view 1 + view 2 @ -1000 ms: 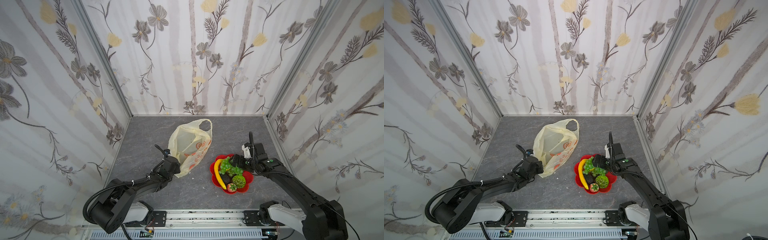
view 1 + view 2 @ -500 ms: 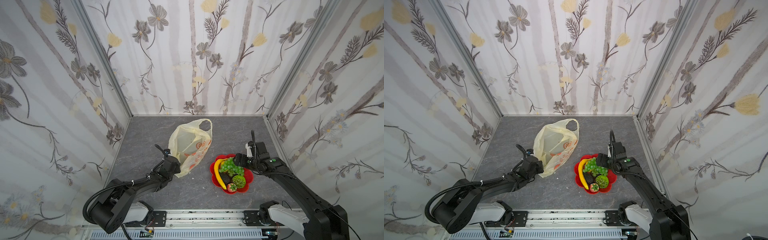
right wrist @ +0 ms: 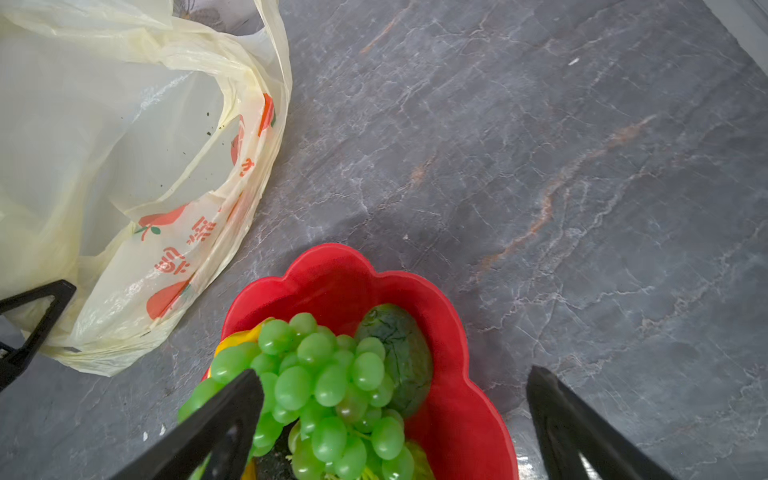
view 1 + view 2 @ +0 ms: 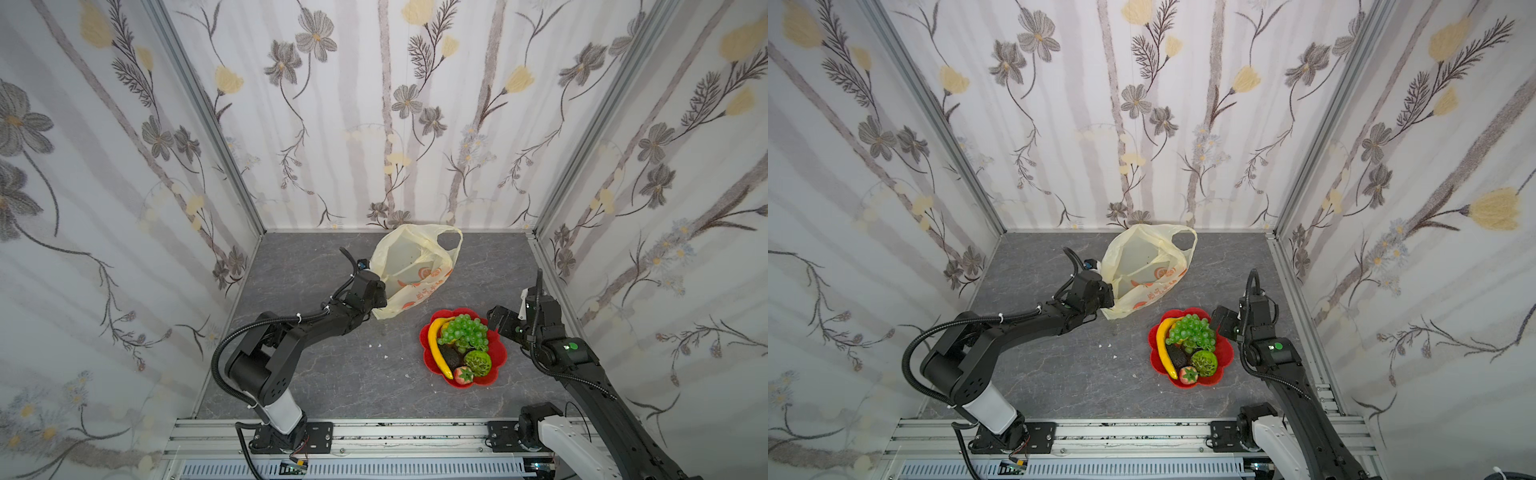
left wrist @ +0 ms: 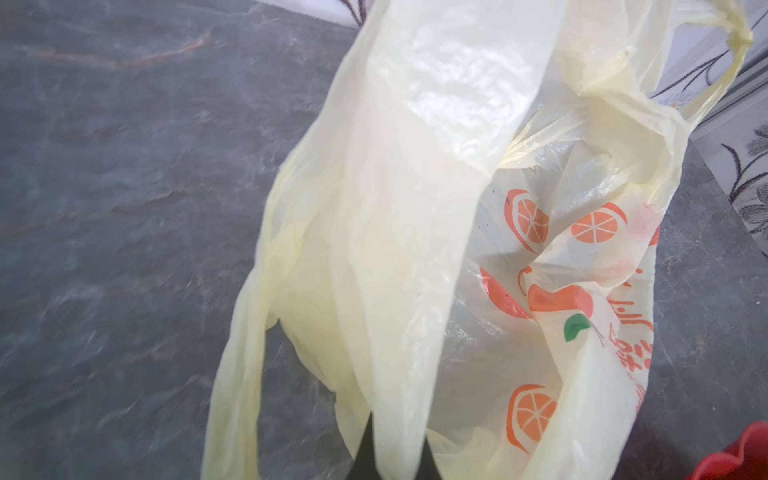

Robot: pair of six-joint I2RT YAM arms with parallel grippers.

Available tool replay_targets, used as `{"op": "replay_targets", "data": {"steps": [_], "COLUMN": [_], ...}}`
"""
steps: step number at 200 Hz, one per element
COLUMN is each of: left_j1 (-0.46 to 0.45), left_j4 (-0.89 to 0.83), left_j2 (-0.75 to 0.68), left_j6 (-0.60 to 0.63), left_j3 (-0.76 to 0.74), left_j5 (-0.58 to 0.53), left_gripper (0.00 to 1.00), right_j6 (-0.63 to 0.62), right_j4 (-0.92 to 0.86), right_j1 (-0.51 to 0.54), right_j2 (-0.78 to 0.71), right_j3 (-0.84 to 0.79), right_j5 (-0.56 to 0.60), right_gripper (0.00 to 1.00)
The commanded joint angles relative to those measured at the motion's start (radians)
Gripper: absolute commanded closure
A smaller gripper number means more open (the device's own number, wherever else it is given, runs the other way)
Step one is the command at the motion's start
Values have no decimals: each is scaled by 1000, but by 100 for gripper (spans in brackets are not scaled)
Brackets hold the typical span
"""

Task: Take the fake fruits out of the plastic bag
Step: 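Push the empty bag away with the left gripper while the right gripper withdraws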

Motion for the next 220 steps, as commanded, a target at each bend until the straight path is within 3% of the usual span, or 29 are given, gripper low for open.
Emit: {"op": "replay_targets", "data": {"steps": [1,35,50,64,95,107,142,191,220], "left_j1": [15,49,60,67,68,68,71,77,82], "left_j4": [-84,-203,-247,-296,-356,-376,-391,-363,-280], "left_j2": [96,256,308,339,326,303,202,34,-109], "left_j6": [90,152,167,163,143,127,59,-30,-61], "left_j3": [138,400,492,561,620,617,528,346,158], "left_j5": [16,11,0,-7,18,23,29,-1,-38], "left_gripper": [100,97,84,65,41,32,19,15,12], "right_j6": [110,170,192,217,276,302,340,364,389], "right_j4": [37,88,131,171,261,298,339,403,466], "right_j1": [-38,-154,-195,-212,-214,-214,-212,-171,-100], "right_j2": [-71,-183,-201,-200,-207,-220,-250,-230,-177], "right_j3": [-69,-200,-250,-286,-353,-378,-412,-431,-432], "right_j5": [8,-120,-197,-251,-337,-369,-395,-411,-389], "right_gripper": [0,0,0,0,0,0,0,0,0]}}
